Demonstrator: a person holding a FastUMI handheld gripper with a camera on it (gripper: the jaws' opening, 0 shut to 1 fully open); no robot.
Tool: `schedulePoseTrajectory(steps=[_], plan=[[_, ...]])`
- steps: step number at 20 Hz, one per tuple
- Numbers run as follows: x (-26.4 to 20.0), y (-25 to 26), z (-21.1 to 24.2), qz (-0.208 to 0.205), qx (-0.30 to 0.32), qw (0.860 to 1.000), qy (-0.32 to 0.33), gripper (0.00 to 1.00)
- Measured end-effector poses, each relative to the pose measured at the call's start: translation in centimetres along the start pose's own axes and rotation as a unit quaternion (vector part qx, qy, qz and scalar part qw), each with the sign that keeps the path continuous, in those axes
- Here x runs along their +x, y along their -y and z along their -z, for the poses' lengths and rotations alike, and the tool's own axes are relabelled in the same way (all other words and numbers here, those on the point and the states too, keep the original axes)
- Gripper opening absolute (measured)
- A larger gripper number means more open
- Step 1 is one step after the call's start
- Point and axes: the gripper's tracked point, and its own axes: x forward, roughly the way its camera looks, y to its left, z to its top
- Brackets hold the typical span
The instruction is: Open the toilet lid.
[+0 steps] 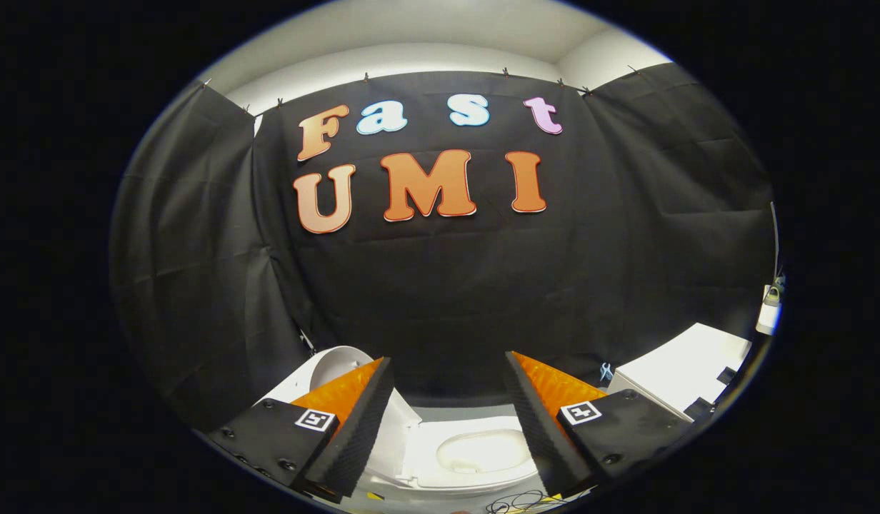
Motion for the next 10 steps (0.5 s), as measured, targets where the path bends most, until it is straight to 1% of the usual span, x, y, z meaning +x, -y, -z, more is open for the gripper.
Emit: schedulePoseTrajectory(steps=[10], plan=[[-0.05, 0.06, 0.01, 0.001, 0.0, 1.0, 0.0, 0.99]])
